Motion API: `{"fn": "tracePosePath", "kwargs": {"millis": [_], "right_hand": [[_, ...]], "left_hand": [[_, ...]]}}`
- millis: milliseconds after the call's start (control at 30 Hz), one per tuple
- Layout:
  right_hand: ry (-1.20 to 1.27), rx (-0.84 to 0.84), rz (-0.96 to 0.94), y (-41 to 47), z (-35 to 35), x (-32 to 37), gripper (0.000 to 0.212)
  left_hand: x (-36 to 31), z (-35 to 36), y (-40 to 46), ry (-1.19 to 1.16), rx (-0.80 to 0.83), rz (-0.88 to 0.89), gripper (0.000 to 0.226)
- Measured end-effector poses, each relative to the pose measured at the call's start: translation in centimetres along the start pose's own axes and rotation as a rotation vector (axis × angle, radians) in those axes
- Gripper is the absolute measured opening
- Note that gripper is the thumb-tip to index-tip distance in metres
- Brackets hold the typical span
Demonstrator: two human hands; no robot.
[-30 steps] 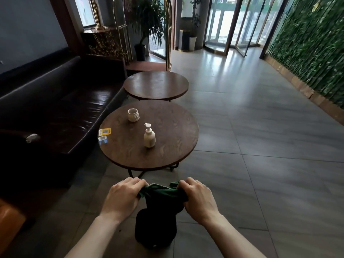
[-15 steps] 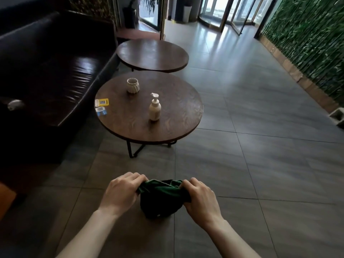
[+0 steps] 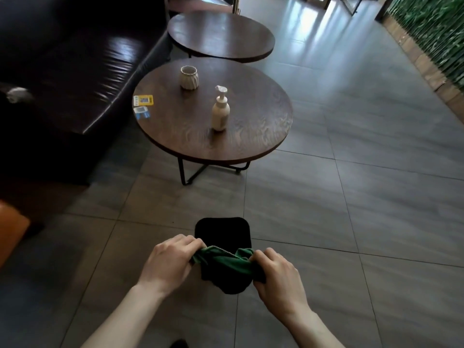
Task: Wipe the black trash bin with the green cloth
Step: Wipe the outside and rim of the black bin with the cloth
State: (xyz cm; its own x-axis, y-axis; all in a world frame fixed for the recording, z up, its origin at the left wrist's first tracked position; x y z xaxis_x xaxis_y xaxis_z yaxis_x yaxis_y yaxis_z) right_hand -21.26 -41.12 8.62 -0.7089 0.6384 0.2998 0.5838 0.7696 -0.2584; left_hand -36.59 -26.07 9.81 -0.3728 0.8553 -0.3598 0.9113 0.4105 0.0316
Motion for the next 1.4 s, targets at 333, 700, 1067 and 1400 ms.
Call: {"fn": "tracePosePath", "kwargs": {"millis": [333, 700, 1067, 1400], "right_hand": [[0.010, 0.041, -0.021, 1.6, 6.5, -7.9, 0.028], [0.012, 0.069, -0.011, 5.8, 20.5, -15.7, 0.030], [0.010, 0.028, -0.045, 12.2, 35.3, -19.5, 0.032], [0.118, -0.098, -0.073, 16.1, 39.7, -20.2, 0.034]], "left_hand": [[-1.6, 9.7, 2.0, 0.006, 0.038, -0.034, 0.042], [1.3, 25.8, 2.6, -0.004, 0.079, -0.006, 0.049], [9.0, 41.1, 3.5, 0.032, 0.078, 0.016, 0.055], [12.3, 46.8, 2.9, 0.126, 0.000, 0.131, 0.069]]}}
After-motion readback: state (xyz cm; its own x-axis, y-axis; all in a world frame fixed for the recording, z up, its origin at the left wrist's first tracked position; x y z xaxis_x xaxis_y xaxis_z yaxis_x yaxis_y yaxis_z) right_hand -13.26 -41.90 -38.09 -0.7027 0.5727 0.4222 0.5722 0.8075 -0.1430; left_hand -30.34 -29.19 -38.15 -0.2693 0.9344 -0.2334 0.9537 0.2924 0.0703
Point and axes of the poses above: each hand's wrist, its own y-axis towards the middle knuckle, its own z-axis out of the palm, x = y × z, the point moved 9 cm from there along y, towards the middle knuckle, and after that the axes turned 11 degrees about z, right-handed, at the moved point
